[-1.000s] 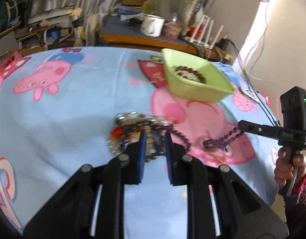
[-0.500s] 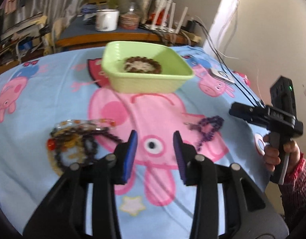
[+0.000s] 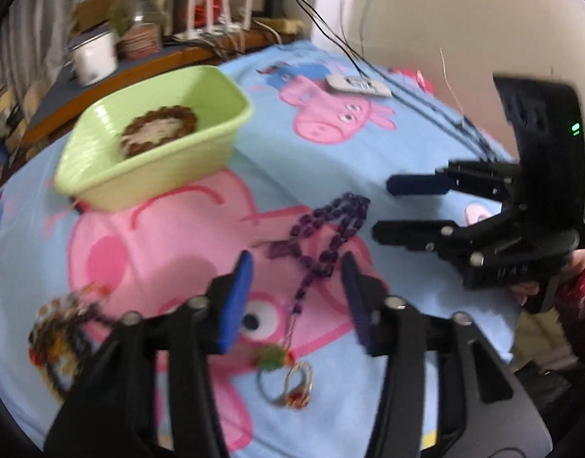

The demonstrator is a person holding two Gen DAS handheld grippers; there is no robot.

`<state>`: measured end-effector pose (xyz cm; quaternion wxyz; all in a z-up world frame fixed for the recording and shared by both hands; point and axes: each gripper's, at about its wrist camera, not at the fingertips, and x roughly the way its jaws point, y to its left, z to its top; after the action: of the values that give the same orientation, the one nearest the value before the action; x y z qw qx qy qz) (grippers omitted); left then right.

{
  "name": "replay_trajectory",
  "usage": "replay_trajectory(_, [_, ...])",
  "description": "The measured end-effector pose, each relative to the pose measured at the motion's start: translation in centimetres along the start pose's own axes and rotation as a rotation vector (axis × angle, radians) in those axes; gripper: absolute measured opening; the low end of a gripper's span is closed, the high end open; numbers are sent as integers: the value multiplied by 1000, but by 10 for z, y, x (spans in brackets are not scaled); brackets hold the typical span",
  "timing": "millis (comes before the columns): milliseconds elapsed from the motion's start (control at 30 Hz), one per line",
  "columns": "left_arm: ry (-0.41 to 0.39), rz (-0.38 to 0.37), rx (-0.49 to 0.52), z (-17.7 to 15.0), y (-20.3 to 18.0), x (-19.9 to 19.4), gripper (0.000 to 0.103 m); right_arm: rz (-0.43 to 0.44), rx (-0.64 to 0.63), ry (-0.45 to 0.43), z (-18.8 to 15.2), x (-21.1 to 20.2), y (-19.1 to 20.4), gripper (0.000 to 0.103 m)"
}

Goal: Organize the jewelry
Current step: 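Carry the purple necklace with the left tool into the basket and release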

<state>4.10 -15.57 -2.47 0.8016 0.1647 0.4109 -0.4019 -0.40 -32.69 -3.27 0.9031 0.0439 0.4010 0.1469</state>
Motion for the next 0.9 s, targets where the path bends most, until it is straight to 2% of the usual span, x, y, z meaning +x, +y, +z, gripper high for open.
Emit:
replay_trajectory(100, [53, 25, 17, 7, -2, 22, 49, -35, -56, 9, 4, 9, 4, 28])
replay_trajectory(133, [41, 32, 25, 9, -2, 25, 48, -43, -71, 12, 6, 12, 6, 28])
replay_trajectory(167, [40, 34, 35, 11, -3, 28, 37, -52, -102, 20, 8, 17, 10, 27])
replay_trajectory(200, [36, 40, 44, 14, -3, 31, 21, -57, -127, 25, 9, 19, 14, 9])
replay_trajectory(233, [43, 24, 38, 18, -2, 33, 12, -53, -155, 27, 10, 21, 18, 0])
replay_trajectory(267, [52, 3, 20, 21, 1, 34, 9, -38, -163, 31, 11, 22, 20, 0])
replay_trajectory(333, [61, -36, -34, 28, 12, 36, 9, -12, -139, 39, 15, 25, 18, 0])
replay_trajectory(433, [30, -65, -76, 32, 18, 22, 9, 89, -26, 15, 29, 18, 9, 0])
replay_trajectory(567, [-97, -111, -94, 46, 25, -25, 9, 203, 10, -91, 60, -15, 18, 0])
replay_trajectory(733, [-258, -80, -147, 83, 57, -79, 9, 249, -6, -222, 125, -41, 32, 0])
replay_trajectory(900, [-352, -16, -209, 111, 100, -103, 9, 260, -5, -258, 177, -32, 36, 0])
